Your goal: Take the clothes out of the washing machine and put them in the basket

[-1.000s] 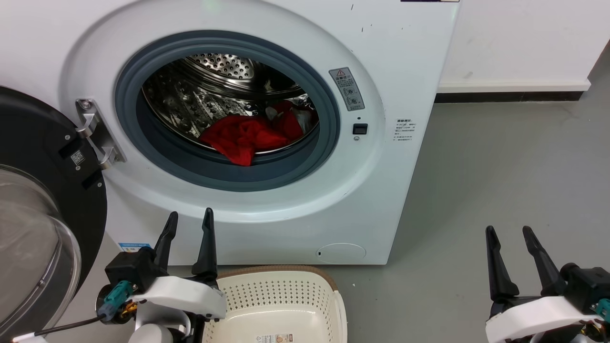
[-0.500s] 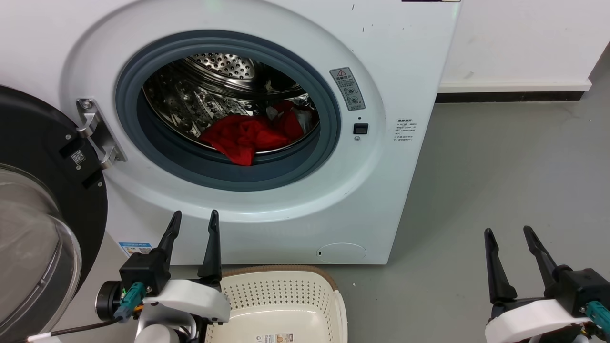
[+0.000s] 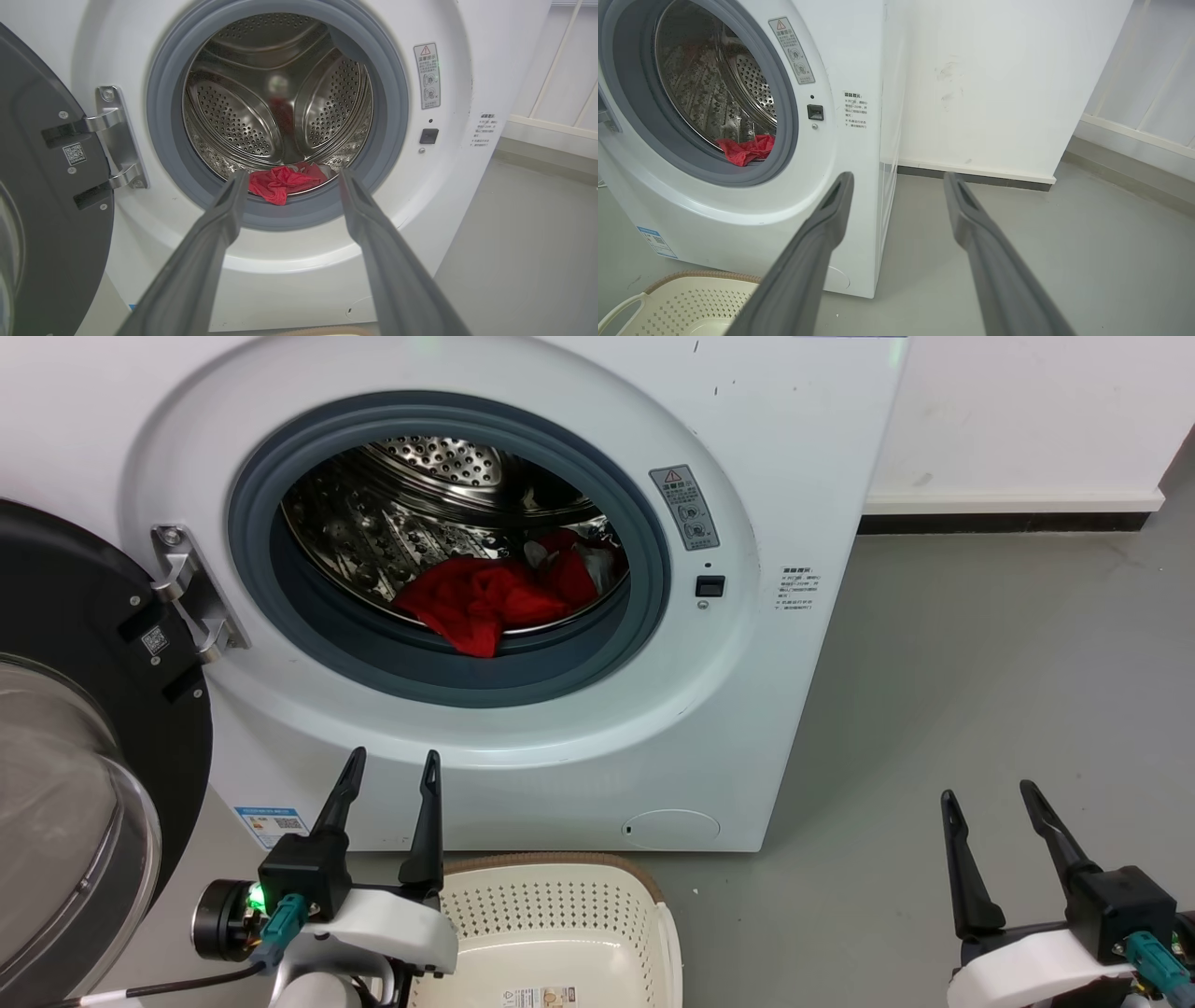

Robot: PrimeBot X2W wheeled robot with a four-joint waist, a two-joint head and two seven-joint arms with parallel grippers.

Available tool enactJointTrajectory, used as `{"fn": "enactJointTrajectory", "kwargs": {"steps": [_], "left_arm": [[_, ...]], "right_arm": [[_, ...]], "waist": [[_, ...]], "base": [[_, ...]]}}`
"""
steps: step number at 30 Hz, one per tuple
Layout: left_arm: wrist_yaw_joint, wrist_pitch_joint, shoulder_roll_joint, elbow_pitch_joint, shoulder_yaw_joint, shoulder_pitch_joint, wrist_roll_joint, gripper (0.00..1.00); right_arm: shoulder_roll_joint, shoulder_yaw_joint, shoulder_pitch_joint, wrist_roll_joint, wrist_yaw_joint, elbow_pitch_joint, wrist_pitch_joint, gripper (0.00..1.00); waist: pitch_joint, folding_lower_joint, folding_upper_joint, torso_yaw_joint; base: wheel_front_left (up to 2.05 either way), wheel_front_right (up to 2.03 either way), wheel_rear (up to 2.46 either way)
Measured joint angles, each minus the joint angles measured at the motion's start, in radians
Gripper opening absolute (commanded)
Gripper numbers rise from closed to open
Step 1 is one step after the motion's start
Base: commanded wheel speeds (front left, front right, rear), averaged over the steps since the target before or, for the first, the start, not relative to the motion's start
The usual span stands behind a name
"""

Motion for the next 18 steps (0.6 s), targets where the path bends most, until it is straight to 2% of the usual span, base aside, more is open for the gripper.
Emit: {"fn": "enactJointTrajectory", "kwargs": {"steps": [18], "left_arm": [[0.007,-0.002,0.000,0.012,0.003,0.000,-0.011,1.00]], "right_arm": [[0.000,-0.003,0.000,0.007,0.000,0.001,0.003,1.00]], "waist": [[0.006,0.0000,0.0000,0.001]], "base": [[0.00,0.00,0.00]]}}
